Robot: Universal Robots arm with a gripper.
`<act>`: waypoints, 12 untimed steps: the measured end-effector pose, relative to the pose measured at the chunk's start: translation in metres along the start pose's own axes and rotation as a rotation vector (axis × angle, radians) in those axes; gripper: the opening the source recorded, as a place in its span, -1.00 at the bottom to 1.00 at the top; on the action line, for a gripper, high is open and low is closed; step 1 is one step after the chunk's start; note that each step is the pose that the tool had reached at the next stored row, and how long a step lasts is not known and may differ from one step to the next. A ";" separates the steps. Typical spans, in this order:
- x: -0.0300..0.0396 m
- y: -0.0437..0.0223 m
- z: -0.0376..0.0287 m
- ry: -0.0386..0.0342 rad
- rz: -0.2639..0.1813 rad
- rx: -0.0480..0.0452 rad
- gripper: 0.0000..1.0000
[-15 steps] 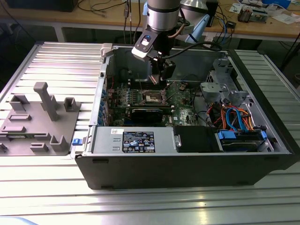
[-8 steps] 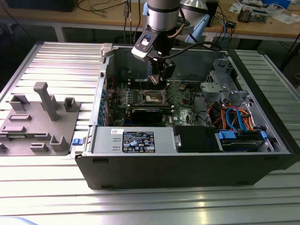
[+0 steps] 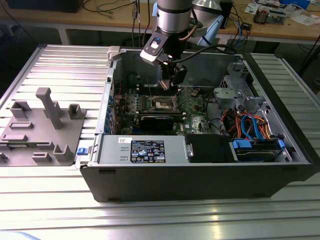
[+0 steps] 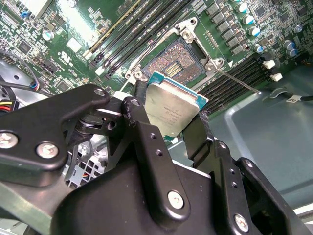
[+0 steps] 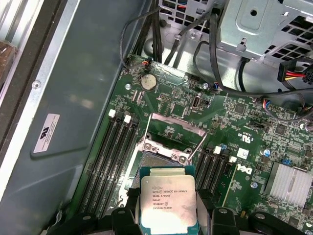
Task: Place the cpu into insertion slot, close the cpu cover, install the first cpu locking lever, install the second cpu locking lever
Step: 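Place the cpu into insertion slot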
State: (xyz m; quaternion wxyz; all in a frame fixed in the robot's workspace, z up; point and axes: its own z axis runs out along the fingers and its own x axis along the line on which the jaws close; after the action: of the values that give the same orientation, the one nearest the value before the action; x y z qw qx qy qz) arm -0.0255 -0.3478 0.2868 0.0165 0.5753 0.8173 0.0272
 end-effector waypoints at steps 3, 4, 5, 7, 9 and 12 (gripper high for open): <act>0.0000 0.0000 0.0000 -0.0001 0.001 0.0000 0.08; 0.0000 0.0000 0.0000 -0.0004 0.006 0.0000 0.08; 0.0000 0.0000 0.0000 -0.0007 0.011 -0.0001 0.08; 0.0000 0.0000 0.0000 -0.0007 0.011 -0.0001 0.08; 0.0000 0.0000 0.0000 -0.0008 0.012 0.0000 0.08; 0.0000 0.0000 0.0000 -0.0009 0.014 -0.0001 0.08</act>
State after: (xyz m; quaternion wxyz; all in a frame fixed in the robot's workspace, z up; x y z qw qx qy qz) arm -0.0255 -0.3478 0.2868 0.0167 0.5808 0.8134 0.0271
